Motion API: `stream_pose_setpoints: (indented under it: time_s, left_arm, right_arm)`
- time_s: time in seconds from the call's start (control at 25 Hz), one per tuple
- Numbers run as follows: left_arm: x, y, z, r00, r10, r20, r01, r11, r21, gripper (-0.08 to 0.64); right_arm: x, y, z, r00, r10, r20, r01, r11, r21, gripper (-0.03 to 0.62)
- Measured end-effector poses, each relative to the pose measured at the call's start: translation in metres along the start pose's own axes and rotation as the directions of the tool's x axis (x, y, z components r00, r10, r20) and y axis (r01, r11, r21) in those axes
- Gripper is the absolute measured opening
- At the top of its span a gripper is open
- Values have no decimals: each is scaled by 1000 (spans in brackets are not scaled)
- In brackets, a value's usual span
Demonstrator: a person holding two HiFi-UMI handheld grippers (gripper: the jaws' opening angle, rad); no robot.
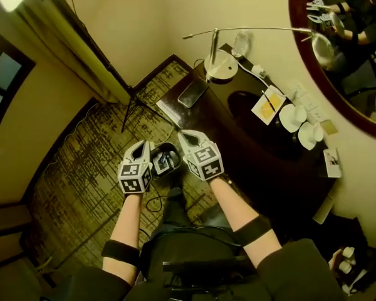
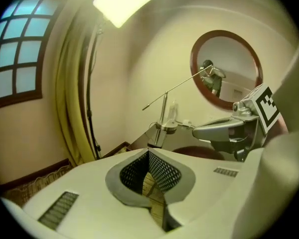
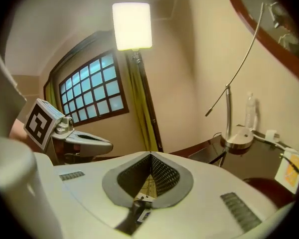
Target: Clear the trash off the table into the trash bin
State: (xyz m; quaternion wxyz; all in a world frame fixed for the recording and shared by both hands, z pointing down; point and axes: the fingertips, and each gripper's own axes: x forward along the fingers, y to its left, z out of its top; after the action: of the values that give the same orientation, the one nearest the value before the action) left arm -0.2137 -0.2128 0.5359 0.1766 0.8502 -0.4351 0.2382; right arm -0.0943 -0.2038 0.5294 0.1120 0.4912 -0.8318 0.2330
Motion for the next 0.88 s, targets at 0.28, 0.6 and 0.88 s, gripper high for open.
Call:
stream_pose_setpoints:
  time_s: [0.28, 0.6, 0.88]
  left_arm:
    - [54, -121, 54, 966, -259, -14, 257, 948, 186, 5]
    - [92, -309, 64, 830, -547, -112, 549, 762, 345, 5]
    - [85, -412, 43, 722, -660, -208, 673, 599, 434, 5]
  right_arm:
    - [-144, -121, -12, 937, -343, 68, 335, 936, 110, 3]
    - [-364, -219, -103, 675, -737, 40, 685, 646, 335, 3]
    - [-471, -210, -173, 524, -851, -37, 764, 450, 463, 3]
